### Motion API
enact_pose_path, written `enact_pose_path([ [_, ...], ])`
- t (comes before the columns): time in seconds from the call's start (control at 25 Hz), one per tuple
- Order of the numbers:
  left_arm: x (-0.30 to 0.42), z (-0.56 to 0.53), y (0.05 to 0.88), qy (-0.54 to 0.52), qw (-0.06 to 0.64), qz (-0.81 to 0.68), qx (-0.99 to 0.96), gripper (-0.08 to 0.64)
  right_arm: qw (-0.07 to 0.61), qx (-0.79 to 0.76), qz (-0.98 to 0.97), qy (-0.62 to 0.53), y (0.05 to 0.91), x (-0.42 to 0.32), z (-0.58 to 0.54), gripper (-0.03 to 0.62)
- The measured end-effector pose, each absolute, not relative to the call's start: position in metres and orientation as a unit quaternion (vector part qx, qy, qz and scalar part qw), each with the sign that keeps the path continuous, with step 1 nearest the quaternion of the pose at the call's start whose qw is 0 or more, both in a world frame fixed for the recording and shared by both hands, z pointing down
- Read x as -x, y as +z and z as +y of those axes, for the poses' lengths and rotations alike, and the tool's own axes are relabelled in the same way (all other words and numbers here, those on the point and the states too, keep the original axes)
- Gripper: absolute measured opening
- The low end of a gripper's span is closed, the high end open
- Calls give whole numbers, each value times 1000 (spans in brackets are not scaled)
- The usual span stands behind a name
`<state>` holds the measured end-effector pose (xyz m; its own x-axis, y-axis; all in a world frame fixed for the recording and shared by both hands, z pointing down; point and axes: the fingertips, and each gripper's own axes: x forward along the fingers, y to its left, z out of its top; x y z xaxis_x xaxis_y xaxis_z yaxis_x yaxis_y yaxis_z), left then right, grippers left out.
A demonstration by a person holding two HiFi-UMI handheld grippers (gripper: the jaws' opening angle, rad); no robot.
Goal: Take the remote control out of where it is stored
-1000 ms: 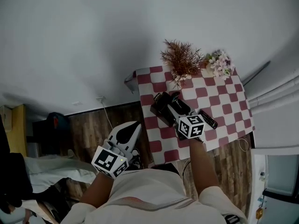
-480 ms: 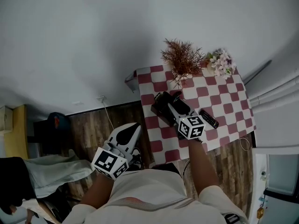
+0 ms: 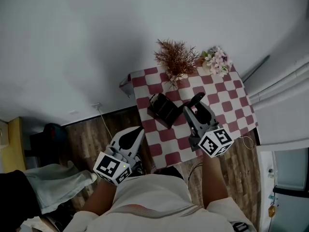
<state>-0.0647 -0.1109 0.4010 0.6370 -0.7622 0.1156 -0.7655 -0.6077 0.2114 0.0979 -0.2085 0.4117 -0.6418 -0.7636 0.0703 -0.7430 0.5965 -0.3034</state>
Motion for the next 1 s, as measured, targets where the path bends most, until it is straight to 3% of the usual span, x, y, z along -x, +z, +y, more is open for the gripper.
enact_pose_path([
  [0.2, 48, -110, 400, 5, 120, -405, -906, 8, -63, 457, 876, -139, 413, -152, -185, 222],
  [0.6, 29, -106, 403, 8, 123, -386, -914, 8, -437, 447, 776, -87, 533, -217, -159, 219],
  [1.0, 42, -107, 417, 11, 143, -407, -902, 8, -621, 317, 714, -69, 625, -224, -148, 218],
])
